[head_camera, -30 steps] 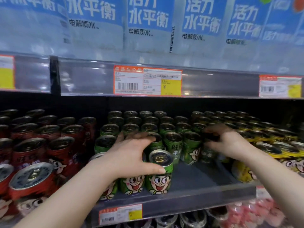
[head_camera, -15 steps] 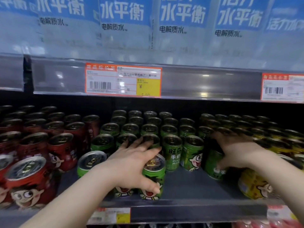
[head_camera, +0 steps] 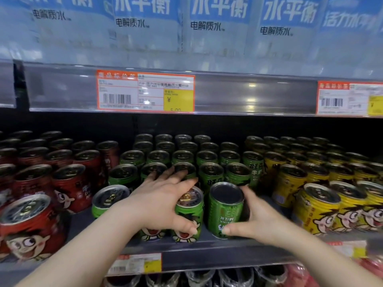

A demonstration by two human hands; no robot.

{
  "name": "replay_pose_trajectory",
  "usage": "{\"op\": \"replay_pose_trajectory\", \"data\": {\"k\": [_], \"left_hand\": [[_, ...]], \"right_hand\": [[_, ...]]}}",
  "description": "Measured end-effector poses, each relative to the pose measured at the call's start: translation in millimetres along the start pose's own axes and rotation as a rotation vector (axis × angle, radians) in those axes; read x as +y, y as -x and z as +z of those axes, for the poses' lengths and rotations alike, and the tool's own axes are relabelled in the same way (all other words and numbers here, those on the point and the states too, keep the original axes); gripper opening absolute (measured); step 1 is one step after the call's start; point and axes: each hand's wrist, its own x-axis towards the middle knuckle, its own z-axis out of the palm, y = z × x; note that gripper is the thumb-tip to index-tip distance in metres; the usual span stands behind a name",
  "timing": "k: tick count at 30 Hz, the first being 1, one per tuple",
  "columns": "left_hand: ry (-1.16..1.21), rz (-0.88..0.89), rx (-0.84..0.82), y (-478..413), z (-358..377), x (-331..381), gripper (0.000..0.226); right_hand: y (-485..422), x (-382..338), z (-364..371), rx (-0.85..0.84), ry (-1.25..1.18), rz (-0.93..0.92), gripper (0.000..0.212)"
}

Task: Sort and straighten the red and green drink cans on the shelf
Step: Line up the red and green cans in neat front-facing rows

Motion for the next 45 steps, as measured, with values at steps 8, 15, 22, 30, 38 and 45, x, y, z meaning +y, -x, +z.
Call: {"op": "replay_pose_trajectory", "data": {"k": [8, 15, 22, 30, 38, 45], "left_hand": [[0.007, 0.015, 0.004, -2, 2, -3, 0.103], [0.001, 0.005, -0.002, -2, 2, -2, 0.103], [-0.005, -0.001, -0.011, -2, 2, -3, 0.104], [-0.017, 0.008, -0.009, -3, 2, -5, 0.107], [0.654, -0.104, 0.658, 18, -2, -19, 0.037], [0.054, -0.304, 0.278, 36, 1, -24, 0.129]], "right_hand": [[2, -1, 2, 0.09, -0.066, 0.01, 0.065], [-1, -14, -21, 0.13, 0.119, -0.003, 0.075], [-5, -16, -19, 0.158, 0.137, -0.066, 0.089], [-11, -19, -21, -0.068, 0.112, -0.157, 0.082], [-13, -12, -15, -0.155, 0.177, -0.198, 0.081], [-15, -23, -12, -0.185, 0.186, -0.221, 0.083]]}}
